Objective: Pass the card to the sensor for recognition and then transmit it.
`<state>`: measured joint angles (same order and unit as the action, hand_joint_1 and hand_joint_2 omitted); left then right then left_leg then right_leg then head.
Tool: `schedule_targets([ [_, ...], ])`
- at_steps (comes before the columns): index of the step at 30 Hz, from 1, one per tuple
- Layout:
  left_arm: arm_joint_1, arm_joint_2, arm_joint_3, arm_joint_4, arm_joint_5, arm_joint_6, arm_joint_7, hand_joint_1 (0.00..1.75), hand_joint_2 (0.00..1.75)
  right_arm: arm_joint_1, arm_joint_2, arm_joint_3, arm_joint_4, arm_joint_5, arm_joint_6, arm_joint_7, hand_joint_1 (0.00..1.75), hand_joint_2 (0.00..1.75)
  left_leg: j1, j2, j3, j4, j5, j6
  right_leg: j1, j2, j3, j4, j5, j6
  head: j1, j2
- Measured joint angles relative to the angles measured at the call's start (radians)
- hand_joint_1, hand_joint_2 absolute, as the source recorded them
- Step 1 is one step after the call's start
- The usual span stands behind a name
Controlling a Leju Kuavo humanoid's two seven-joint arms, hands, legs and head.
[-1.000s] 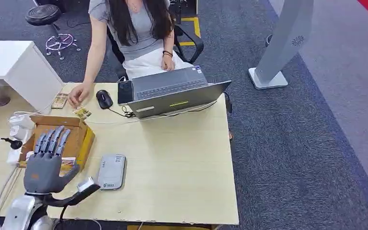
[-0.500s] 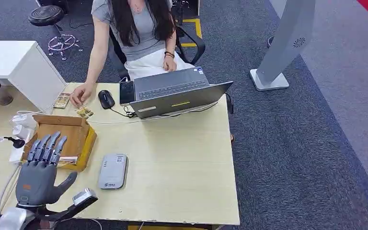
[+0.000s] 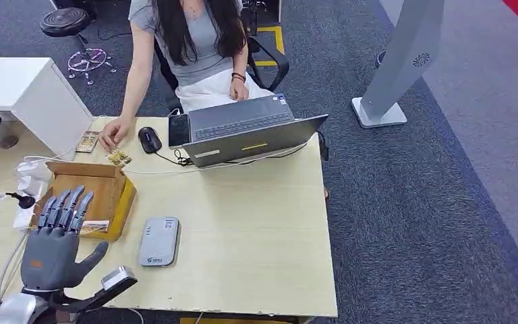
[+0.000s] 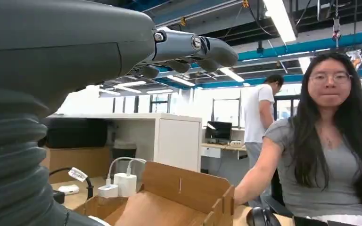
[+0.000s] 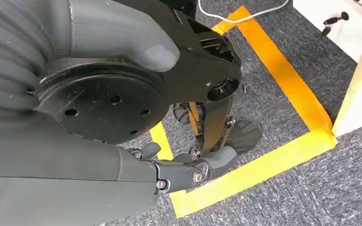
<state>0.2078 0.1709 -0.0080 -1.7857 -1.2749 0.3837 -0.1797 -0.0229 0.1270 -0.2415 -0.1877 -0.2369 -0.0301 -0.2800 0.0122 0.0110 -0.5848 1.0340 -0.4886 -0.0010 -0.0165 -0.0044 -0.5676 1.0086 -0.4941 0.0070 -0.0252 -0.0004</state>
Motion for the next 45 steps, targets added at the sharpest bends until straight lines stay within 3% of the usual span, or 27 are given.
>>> schedule_targets([
  [3,-0.002,0.001,0.006,0.000,-0.028,-0.044,0.037,0.00,1.75,0.000,0.000,-0.002,0.000,0.007,0.000,0.001,0.00,1.75,0.000,0.000,0.000,0.000,0.000,0.000,0.000,0.000,0.000,0.000,0.000,0.000,0.000,0.000],
  [7,-0.044,0.024,0.044,0.042,-0.064,-0.187,0.143,0.00,1.75,-0.001,0.001,-0.005,0.000,0.021,0.000,0.011,0.00,1.75,0.000,-0.001,0.000,0.000,0.000,0.000,0.000,-0.001,0.000,0.000,0.000,0.000,0.000,0.000],
  [10,-0.086,0.040,0.073,0.105,-0.053,-0.244,0.162,0.00,1.75,-0.003,0.002,-0.005,0.000,0.031,0.001,0.019,0.00,1.75,0.001,0.000,0.001,0.000,0.001,-0.001,0.000,0.000,0.000,0.000,0.000,-0.001,0.000,0.000],
  [18,-0.139,0.057,0.090,0.200,-0.052,-0.257,0.161,0.00,1.75,-0.005,0.002,-0.005,0.000,0.038,0.002,0.020,0.00,1.75,0.000,0.000,0.000,0.000,0.001,0.000,0.000,0.000,0.000,0.000,0.000,-0.001,0.000,0.000],
  [45,-0.160,0.056,0.090,0.231,-0.056,-0.263,0.161,0.00,1.75,-0.006,0.002,-0.006,0.000,0.047,0.002,0.025,0.00,1.75,0.000,0.000,0.000,0.000,0.001,0.000,0.000,0.000,0.000,0.000,0.000,-0.001,0.000,0.000],
])
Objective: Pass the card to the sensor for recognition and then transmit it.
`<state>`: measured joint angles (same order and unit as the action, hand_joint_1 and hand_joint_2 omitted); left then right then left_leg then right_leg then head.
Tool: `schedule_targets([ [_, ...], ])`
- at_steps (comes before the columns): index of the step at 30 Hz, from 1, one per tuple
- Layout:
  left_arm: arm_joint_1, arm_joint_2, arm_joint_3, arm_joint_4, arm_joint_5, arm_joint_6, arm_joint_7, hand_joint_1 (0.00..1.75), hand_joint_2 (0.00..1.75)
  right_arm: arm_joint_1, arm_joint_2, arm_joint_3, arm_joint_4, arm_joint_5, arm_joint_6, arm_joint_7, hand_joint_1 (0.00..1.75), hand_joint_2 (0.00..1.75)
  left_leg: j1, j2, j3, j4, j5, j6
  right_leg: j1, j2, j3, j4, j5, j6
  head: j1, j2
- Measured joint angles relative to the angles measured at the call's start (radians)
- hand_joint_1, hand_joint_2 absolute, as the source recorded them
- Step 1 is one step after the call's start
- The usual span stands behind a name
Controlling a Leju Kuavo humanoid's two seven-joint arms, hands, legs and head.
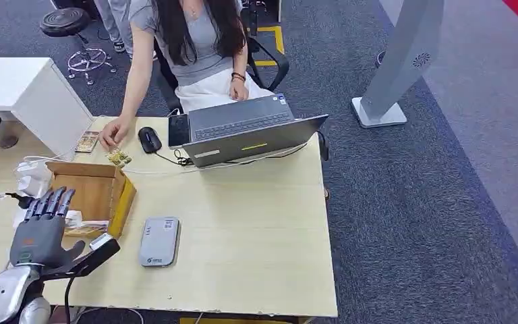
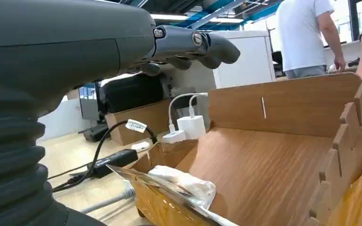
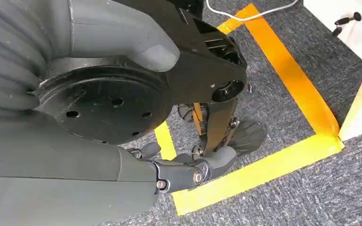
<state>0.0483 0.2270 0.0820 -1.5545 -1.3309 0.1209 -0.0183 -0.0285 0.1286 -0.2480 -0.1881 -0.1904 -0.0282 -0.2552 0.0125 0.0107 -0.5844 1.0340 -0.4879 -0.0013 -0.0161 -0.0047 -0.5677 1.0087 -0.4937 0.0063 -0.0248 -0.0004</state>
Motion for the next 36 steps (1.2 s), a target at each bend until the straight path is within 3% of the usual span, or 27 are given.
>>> schedule_targets([
  [36,-0.012,0.010,0.000,0.033,0.058,-0.049,-0.018,0.00,1.75,0.000,0.000,-0.003,0.000,0.013,0.015,0.011,0.00,1.75,0.000,0.000,0.000,0.000,0.000,0.000,0.000,0.000,0.000,0.000,0.000,0.000,0.000,0.000],
])
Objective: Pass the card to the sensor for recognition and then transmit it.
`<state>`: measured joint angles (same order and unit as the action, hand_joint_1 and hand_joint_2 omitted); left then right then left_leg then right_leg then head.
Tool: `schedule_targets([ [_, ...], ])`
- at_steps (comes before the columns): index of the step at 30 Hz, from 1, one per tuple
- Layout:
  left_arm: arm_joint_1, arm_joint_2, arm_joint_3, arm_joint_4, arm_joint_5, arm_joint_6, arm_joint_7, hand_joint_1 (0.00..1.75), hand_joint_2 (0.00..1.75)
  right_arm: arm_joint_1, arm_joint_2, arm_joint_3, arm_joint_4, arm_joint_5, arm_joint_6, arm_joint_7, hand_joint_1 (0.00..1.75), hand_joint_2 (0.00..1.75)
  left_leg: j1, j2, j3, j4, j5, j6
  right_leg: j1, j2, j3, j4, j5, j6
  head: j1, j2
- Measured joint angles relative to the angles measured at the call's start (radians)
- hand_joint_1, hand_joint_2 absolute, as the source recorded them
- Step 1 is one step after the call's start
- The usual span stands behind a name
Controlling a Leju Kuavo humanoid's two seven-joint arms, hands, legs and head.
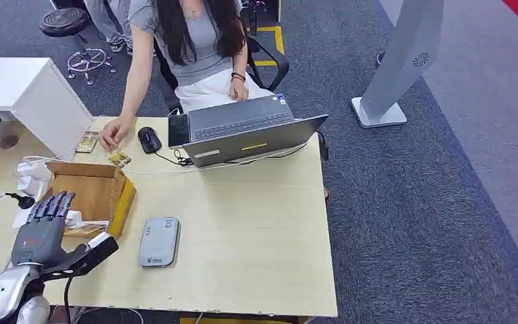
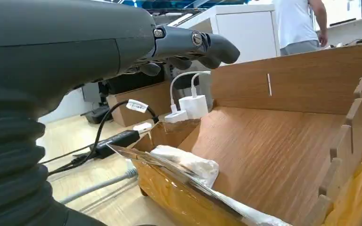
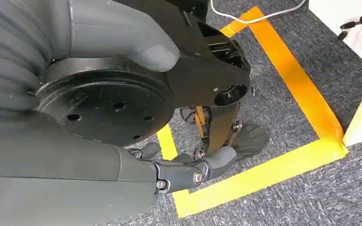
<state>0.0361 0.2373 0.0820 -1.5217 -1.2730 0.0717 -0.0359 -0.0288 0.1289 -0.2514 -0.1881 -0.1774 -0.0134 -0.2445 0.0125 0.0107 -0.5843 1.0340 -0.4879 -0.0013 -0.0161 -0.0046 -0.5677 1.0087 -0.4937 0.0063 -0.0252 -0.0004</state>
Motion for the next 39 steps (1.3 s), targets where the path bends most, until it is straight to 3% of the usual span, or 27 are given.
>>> schedule_targets([
  [8,-0.009,0.006,0.000,0.011,0.006,-0.001,0.000,0.00,1.75,0.000,0.000,-0.007,0.000,0.003,0.000,0.003,0.00,1.75,0.000,0.000,0.000,0.000,0.000,0.000,0.000,0.000,0.000,0.000,0.000,0.000,0.000,0.000],
  [9,-0.009,0.006,0.000,0.011,0.006,-0.002,0.000,1.01,1.75,0.000,0.000,-0.008,0.000,0.003,0.000,0.003,0.00,1.75,0.000,0.000,0.000,0.000,0.000,0.000,0.000,0.000,0.000,0.000,0.000,0.000,0.000,0.000],
  [10,-0.008,0.006,0.000,0.011,0.007,-0.003,0.000,1.75,1.75,0.000,0.000,-0.008,0.000,0.003,0.000,0.003,0.00,1.75,0.000,0.000,0.000,0.000,0.000,0.000,0.000,0.000,0.000,0.000,0.000,0.000,0.000,0.000],
  [39,-0.007,0.032,0.000,0.018,0.047,-0.021,-0.021,1.75,1.75,0.000,0.000,-0.017,0.000,0.020,0.002,0.003,0.00,1.75,0.000,0.000,0.000,0.000,0.000,0.000,0.000,0.000,0.000,0.000,0.000,0.000,0.000,0.000],
])
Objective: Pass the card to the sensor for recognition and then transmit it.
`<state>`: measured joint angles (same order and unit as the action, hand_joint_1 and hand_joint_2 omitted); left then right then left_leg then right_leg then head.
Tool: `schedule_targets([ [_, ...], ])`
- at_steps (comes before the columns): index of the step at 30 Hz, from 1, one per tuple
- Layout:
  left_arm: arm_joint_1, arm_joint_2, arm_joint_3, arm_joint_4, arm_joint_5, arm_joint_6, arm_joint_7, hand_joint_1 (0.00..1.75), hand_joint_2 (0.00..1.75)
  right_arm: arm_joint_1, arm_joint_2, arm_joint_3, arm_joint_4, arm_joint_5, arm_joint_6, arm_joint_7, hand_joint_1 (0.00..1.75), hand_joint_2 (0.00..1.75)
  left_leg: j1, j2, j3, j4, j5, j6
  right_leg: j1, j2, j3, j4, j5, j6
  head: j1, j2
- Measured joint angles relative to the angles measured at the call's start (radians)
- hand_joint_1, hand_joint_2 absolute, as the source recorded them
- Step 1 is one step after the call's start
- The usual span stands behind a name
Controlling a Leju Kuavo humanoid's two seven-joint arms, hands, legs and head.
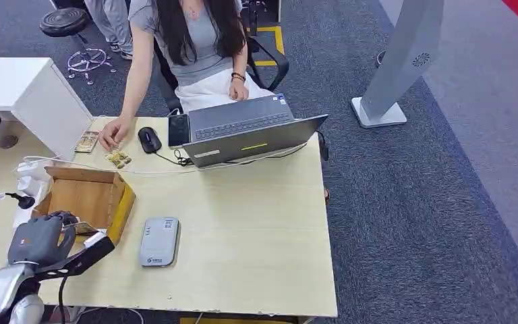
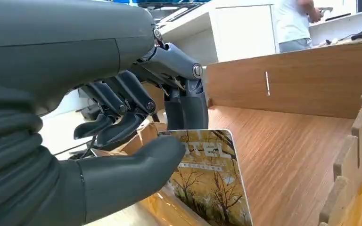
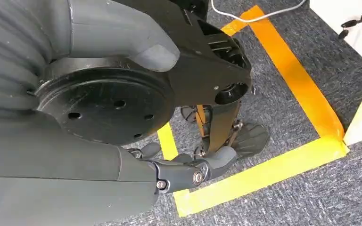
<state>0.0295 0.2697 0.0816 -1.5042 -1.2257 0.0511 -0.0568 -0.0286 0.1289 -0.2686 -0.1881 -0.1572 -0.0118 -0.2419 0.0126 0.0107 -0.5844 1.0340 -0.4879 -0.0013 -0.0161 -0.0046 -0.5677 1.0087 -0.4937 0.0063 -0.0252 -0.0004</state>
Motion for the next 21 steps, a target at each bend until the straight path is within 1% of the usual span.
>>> schedule_targets([
  [5,-0.001,0.000,0.000,0.002,0.002,0.003,0.000,1.75,1.75,0.000,0.000,-0.005,0.000,0.001,0.000,0.000,0.00,1.75,0.000,0.000,0.000,0.000,0.000,0.000,0.000,0.000,0.000,0.000,0.000,0.000,0.000,0.000],
  [8,-0.012,-0.002,0.000,0.011,-0.003,0.024,0.000,1.75,1.75,0.000,0.000,-0.006,0.000,0.004,0.000,0.000,0.00,1.75,0.000,0.000,0.000,0.000,0.000,0.000,0.000,0.000,0.000,0.000,0.000,0.000,0.000,0.000],
  [10,-0.039,-0.003,-0.003,0.021,-0.015,0.042,0.001,1.75,1.75,-0.001,0.000,-0.006,0.000,0.011,0.002,0.000,0.00,1.75,0.000,-0.001,0.000,0.000,0.000,0.000,0.000,-0.001,0.000,0.000,0.000,0.000,0.000,0.000],
  [12,-0.089,-0.003,-0.011,0.035,-0.024,0.061,0.001,1.75,1.75,-0.003,0.000,-0.007,0.000,0.020,0.005,0.000,0.00,1.75,0.000,-0.002,0.000,0.000,0.002,0.000,0.000,-0.002,0.000,0.000,0.000,0.000,0.000,0.000],
  [17,-0.260,-0.013,-0.036,0.082,-0.033,0.126,0.003,1.75,1.75,-0.012,0.000,-0.006,0.000,0.044,0.017,-0.003,0.00,1.75,0.000,-0.003,0.000,0.000,0.003,0.000,0.000,-0.002,0.000,0.000,0.003,-0.001,0.000,0.000],
  [19,-0.329,-0.021,-0.051,0.107,-0.035,0.135,0.003,1.75,1.75,-0.014,0.000,-0.006,0.000,0.049,0.017,-0.003,0.00,1.75,0.000,-0.003,0.000,0.000,0.004,0.000,0.000,-0.002,0.000,0.000,0.003,0.000,0.001,0.000],
  [21,-0.374,-0.027,-0.059,0.121,-0.035,0.138,0.004,1.75,1.75,-0.017,0.000,-0.006,0.000,0.050,0.017,-0.003,0.00,1.75,0.000,-0.002,0.000,0.000,0.004,0.000,0.000,-0.002,0.000,0.000,0.004,0.000,0.002,0.000],
])
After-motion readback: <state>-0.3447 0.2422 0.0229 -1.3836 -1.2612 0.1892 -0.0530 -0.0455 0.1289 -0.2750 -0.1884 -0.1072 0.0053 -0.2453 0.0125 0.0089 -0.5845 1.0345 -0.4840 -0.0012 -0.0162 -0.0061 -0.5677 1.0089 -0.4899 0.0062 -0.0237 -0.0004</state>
